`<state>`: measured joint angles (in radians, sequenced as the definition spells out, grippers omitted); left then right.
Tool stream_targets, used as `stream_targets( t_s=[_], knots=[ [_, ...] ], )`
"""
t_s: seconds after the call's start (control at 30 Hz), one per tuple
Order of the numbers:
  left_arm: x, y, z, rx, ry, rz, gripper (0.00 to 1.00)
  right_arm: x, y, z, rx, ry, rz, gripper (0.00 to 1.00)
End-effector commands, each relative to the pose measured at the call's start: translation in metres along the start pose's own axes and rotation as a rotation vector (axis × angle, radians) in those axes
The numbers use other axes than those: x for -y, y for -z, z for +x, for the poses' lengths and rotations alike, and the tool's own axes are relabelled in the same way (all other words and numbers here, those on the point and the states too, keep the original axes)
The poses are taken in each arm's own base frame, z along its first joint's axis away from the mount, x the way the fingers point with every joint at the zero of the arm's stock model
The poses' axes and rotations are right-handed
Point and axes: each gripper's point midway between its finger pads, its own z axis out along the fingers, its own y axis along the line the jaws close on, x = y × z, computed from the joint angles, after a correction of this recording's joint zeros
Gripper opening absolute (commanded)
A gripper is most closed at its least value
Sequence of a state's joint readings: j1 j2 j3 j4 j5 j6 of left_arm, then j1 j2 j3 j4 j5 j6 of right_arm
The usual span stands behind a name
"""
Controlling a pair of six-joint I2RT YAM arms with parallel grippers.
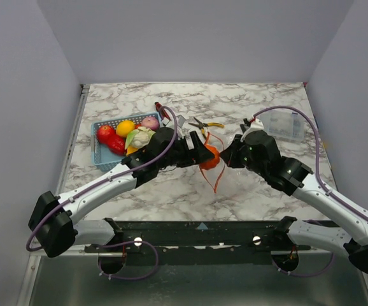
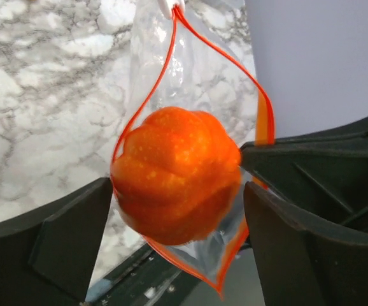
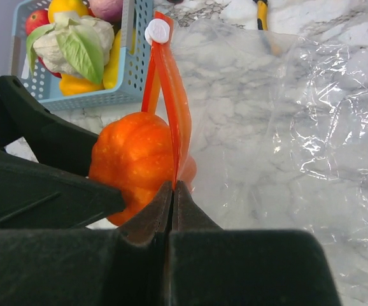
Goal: Place the food in the zip-top bag and seal the zipper
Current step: Place the fake vegetable in the zipper food storage bag, then adjust the zipper food storage bag at the center of the board.
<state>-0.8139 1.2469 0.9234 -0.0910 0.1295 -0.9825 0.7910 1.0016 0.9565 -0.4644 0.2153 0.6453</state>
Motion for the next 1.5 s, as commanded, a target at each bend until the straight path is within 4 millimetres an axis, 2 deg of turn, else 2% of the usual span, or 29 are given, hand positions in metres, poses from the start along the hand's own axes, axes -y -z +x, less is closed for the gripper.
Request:
stream_targets(
  t_s=[0.0, 0.1, 0.27, 0.33, 0.43, 0.53, 0.6, 0.73, 0.8, 0.87, 0.97, 1.0, 1.1, 1.17, 1.23, 1.3, 1.37, 1.4, 1.47],
  knots=[
    [0.008, 0.020, -0.006, 0.009, -0.056, -0.021, 0.91, -0.002, 0.000, -0.005, 0.021, -0.045, 0.009, 0.00],
    [0.011, 0.027, -0.008, 0.021, -0.068, -0.011, 0.98, -0.003, -0.001, -0.004, 0.024, -0.064, 0.005, 0.00],
    [0.020, 0.044, -0.013, 0.035, -0.102, 0.006, 0.98, -0.004, -0.003, -0.005, 0.029, -0.077, 0.009, 0.00],
    [0.017, 0.052, -0.016, 0.064, -0.116, -0.003, 0.93, -0.005, -0.002, -0.007, 0.031, -0.068, 0.001, 0.00],
    [0.008, 0.061, -0.014, 0.071, -0.133, -0.022, 0.81, -0.011, 0.002, -0.012, 0.049, -0.050, -0.039, 0.00],
    [-0.003, 0.056, -0.003, 0.047, -0.127, -0.021, 0.80, -0.014, 0.005, -0.012, 0.056, -0.028, -0.071, 0.00],
    [-0.001, 0.048, 0.003, 0.013, -0.124, 0.001, 0.85, -0.016, 0.006, -0.010, 0.048, -0.017, -0.083, 0.00],
    [0.000, 0.028, 0.008, -0.034, -0.127, 0.005, 0.86, -0.015, 0.008, -0.010, 0.054, -0.011, -0.087, 0.00],
    [-0.003, 0.021, 0.007, -0.039, -0.132, -0.010, 0.78, -0.015, 0.011, -0.011, 0.052, -0.010, -0.089, 0.00],
    [0.002, 0.019, 0.004, -0.043, -0.146, 0.000, 0.54, -0.014, 0.014, -0.012, 0.058, 0.005, -0.086, 0.00],
    [0.031, 0.027, -0.005, -0.035, -0.205, 0.069, 0.07, -0.002, 0.016, -0.015, 0.081, 0.060, -0.041, 0.00],
    [0.050, 0.036, -0.010, -0.024, -0.219, 0.116, 0.02, 0.001, 0.019, -0.017, 0.087, 0.081, -0.025, 0.00],
    [0.105, 0.064, -0.013, 0.000, -0.254, 0.277, 0.01, 0.003, 0.036, -0.032, 0.152, 0.110, -0.033, 0.00],
    [0.123, 0.075, -0.014, 0.021, -0.270, 0.333, 0.00, 0.006, 0.048, -0.042, 0.214, 0.109, -0.040, 0.00],
    [0.110, 0.072, -0.020, 0.051, -0.261, 0.269, 0.00, 0.012, 0.056, -0.046, 0.235, 0.096, -0.014, 0.00],
    [0.081, 0.063, -0.027, 0.076, -0.227, 0.161, 0.00, 0.022, 0.055, -0.044, 0.241, 0.075, 0.028, 0.00],
    [0.059, 0.051, -0.026, 0.027, -0.159, 0.142, 0.00, 0.033, 0.050, -0.040, 0.253, 0.058, 0.077, 0.00],
    [0.057, 0.048, -0.024, -0.003, -0.138, 0.151, 0.00, 0.039, 0.048, -0.038, 0.260, 0.046, 0.098, 0.00],
    [0.072, 0.052, -0.020, -0.024, -0.164, 0.168, 0.00, 0.045, 0.047, -0.037, 0.281, 0.044, 0.117, 0.00]
  ],
)
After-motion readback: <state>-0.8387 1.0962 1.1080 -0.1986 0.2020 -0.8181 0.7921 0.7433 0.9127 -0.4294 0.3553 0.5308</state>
